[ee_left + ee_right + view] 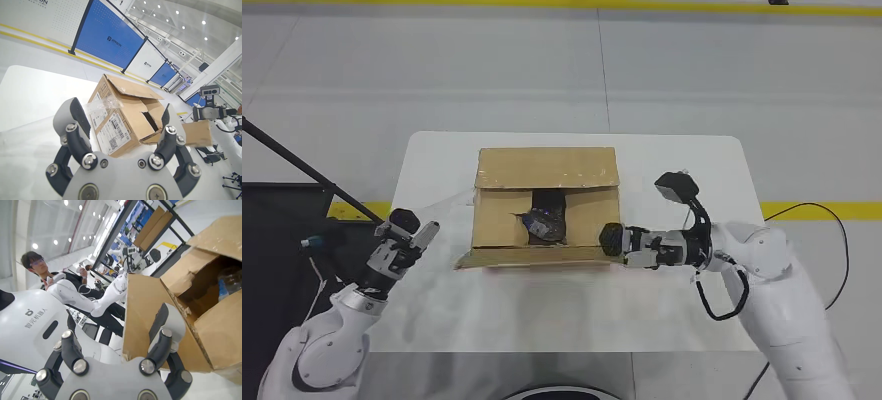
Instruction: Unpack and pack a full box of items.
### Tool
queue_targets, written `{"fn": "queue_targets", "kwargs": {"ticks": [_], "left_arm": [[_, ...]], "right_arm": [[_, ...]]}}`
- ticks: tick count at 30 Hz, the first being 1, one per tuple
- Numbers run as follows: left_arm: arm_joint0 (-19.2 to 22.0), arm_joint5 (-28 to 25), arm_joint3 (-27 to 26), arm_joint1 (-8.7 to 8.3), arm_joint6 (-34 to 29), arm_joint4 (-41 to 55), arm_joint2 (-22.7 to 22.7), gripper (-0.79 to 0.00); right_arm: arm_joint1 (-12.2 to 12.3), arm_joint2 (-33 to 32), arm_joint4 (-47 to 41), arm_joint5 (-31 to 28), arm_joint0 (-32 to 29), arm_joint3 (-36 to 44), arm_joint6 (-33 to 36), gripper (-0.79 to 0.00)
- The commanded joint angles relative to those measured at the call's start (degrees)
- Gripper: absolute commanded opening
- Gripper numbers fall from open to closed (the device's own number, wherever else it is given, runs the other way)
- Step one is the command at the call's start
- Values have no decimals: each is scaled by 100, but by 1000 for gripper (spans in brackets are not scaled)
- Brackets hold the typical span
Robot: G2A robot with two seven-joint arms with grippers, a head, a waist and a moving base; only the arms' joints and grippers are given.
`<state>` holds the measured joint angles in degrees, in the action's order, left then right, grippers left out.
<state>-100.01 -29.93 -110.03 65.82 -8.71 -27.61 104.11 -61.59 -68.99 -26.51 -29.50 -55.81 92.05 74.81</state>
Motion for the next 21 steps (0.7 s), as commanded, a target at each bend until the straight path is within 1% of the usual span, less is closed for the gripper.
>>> {"fn": "queue_targets", "kwargs": {"ticks": [1,7,12,17,19,21], "left_arm": [[-10,-45,10,-3,-26,-169,-27,0],[-70,-386,91,-29,-196,-937,-144,0],[-105,-739,170,-62,-341,-1763,-269,0],[-125,-924,279,-87,-306,-2430,-344,0],[-146,-935,329,-90,-281,-2548,-395,0],[-146,-984,345,-100,-366,-2513,-425,0]], "right_arm": [[74,116,322,-25,-58,117,-25,0],[312,543,943,-251,-93,196,-252,0],[482,776,951,-490,2,113,-491,0],[605,780,605,-809,70,54,-811,0],[632,725,307,-932,68,4,-934,0],[640,671,-265,-1034,61,-68,-1037,0]]}}
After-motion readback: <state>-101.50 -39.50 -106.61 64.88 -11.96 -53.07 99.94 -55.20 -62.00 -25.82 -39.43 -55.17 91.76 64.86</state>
